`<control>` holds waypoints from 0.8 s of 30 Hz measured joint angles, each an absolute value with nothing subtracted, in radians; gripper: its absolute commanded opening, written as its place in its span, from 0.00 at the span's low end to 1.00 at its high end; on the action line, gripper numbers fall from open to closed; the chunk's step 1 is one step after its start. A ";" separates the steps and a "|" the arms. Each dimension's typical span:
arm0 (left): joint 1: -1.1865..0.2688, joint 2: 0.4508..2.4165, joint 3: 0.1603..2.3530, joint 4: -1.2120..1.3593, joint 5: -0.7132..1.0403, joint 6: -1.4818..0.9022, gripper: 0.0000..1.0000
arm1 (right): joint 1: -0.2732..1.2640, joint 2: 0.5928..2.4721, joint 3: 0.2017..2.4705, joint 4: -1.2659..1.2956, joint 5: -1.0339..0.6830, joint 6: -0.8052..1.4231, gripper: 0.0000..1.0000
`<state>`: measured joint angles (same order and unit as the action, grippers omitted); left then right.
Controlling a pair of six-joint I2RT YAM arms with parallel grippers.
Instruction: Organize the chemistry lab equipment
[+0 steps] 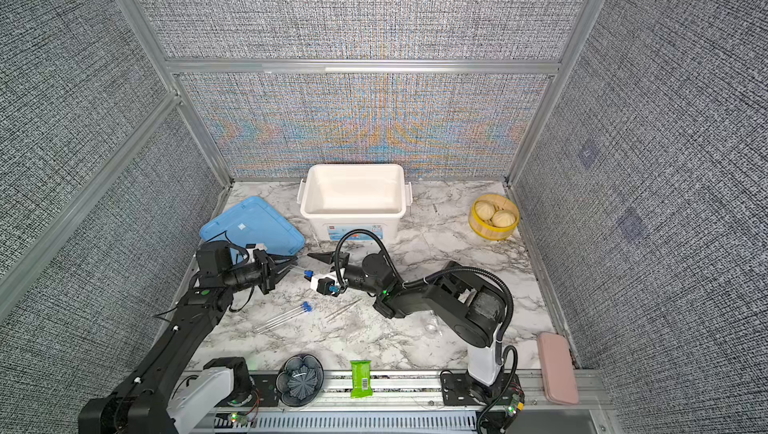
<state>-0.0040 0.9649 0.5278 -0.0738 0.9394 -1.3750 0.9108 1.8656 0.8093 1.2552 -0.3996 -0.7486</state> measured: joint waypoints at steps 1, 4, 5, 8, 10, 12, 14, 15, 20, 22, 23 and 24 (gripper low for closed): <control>-0.004 0.965 0.524 -0.069 0.943 -1.391 0.16 | 0.907 1.864 0.804 1.263 -0.406 -0.748 0.50; -0.004 0.973 0.516 -0.054 0.952 -1.402 0.16 | 0.906 1.861 0.781 1.283 -0.435 -0.744 0.44; -0.004 0.976 0.516 -0.052 0.953 -1.408 0.16 | 0.907 1.858 0.774 1.293 -0.453 -0.741 0.42; -0.004 0.984 0.516 -0.039 0.970 -1.414 0.16 | 0.909 1.853 0.767 1.312 -0.487 -0.741 0.42; -0.004 0.988 0.516 -0.030 0.977 -1.414 0.16 | 0.909 1.851 0.767 1.314 -0.513 -0.739 0.39; -0.004 0.996 0.516 -0.023 0.984 -1.414 0.16 | 0.909 1.849 0.767 1.316 -0.538 -0.736 0.37; -0.004 1.010 0.516 -0.020 0.996 -1.414 0.16 | 0.908 1.849 0.773 1.320 -0.561 -0.733 0.36; -0.004 1.018 0.516 -0.017 1.000 -1.414 0.16 | 0.908 1.849 0.777 1.320 -0.562 -0.731 0.34; -0.006 1.025 0.516 -0.004 1.023 -1.410 0.16 | 0.908 1.857 0.781 1.319 -0.584 -0.731 0.26; -0.006 1.031 0.516 0.004 1.029 -1.409 0.16 | 0.908 1.859 0.785 1.319 -0.589 -0.730 0.27; -0.007 1.034 0.515 0.007 1.031 -1.407 0.16 | 0.908 1.860 0.786 1.319 -0.591 -0.730 0.27; -0.007 1.035 0.514 0.009 1.033 -1.407 0.16 | 0.908 1.861 0.786 1.319 -0.593 -0.730 0.27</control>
<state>-0.0074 1.0351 0.5137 0.0090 1.0328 -1.4067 0.9085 1.8614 0.7864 1.3190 -0.5930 -0.7303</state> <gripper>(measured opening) 0.162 0.266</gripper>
